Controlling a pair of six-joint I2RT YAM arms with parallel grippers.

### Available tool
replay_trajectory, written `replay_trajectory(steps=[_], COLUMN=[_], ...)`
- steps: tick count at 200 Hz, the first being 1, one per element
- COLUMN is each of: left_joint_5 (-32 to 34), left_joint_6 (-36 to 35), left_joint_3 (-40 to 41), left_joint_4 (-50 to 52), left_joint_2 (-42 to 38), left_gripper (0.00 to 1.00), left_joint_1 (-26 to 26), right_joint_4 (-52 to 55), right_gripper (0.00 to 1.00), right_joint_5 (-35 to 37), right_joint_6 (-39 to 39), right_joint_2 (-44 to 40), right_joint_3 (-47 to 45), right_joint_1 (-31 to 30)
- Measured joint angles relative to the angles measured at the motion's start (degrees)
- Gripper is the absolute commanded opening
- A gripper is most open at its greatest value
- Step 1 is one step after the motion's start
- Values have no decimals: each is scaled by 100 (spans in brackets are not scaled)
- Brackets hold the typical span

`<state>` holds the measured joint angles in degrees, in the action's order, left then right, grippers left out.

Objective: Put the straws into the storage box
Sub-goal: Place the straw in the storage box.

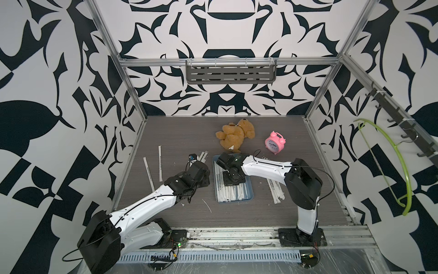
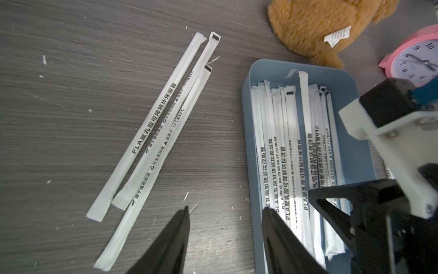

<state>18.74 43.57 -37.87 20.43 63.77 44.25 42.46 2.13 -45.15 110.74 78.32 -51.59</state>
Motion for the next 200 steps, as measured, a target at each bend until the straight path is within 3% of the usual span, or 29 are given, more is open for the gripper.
replay_trajectory(steps=[139,200], left_joint_5=[-155,-181], left_joint_6=[-13,-31], left_joint_3=[-2,-13], left_joint_4=[0,15], left_joint_2=[297,308], left_gripper=[55,55], left_joint_1=[0,-7], right_joint_4=[68,57], right_gripper=[3,12], right_joint_5=[-332,-372], right_joint_6=[203,282], right_joint_2=[85,192], right_joint_3=[72,72], right_joint_1=[363,365])
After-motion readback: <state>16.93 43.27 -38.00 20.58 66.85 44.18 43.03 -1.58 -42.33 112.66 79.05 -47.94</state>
